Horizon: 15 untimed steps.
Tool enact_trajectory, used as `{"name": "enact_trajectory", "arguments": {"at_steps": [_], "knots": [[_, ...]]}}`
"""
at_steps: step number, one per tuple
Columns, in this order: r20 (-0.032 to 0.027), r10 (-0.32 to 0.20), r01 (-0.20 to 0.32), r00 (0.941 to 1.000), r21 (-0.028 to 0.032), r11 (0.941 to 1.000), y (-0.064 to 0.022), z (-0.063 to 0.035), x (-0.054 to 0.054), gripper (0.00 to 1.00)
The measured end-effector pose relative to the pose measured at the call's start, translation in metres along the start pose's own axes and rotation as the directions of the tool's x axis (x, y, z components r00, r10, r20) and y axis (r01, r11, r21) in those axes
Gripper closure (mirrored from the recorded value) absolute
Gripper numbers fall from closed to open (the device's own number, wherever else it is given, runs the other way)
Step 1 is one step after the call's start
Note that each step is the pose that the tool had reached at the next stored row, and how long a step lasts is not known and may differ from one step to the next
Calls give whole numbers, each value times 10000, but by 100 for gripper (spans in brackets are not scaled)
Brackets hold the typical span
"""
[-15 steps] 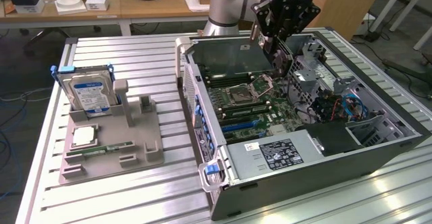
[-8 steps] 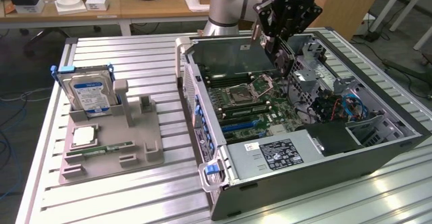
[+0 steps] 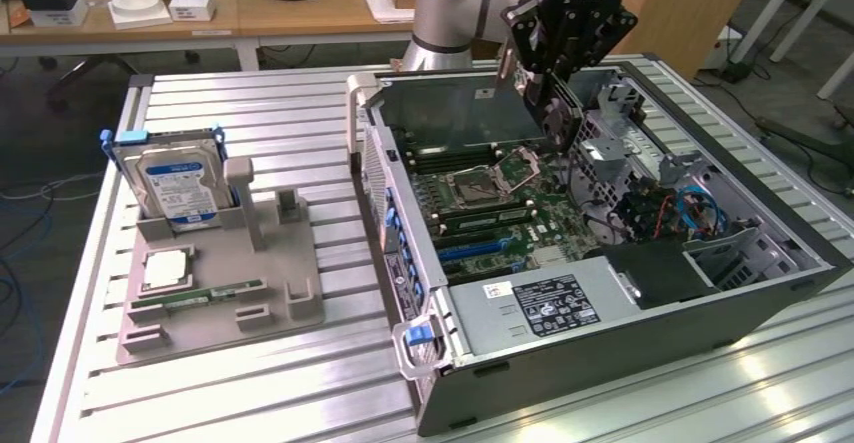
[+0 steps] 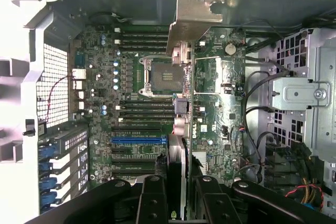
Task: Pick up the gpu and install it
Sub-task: 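Insert the gpu into the slot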
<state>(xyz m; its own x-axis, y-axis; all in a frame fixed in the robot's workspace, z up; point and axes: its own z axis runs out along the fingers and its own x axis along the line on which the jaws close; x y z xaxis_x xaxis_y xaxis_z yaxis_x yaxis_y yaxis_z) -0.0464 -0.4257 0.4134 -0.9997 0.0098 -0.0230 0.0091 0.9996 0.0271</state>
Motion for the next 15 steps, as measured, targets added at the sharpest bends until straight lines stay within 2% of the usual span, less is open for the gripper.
{"name": "enact_trajectory", "arguments": {"at_steps": [6,8,15], "knots": [[-6,-232,232,9997,-7,9997,0,0,0,73],[-14,-567,567,9984,-14,9984,0,1,0,73],[-22,-829,829,9966,-20,9966,0,0,0,73]]}}
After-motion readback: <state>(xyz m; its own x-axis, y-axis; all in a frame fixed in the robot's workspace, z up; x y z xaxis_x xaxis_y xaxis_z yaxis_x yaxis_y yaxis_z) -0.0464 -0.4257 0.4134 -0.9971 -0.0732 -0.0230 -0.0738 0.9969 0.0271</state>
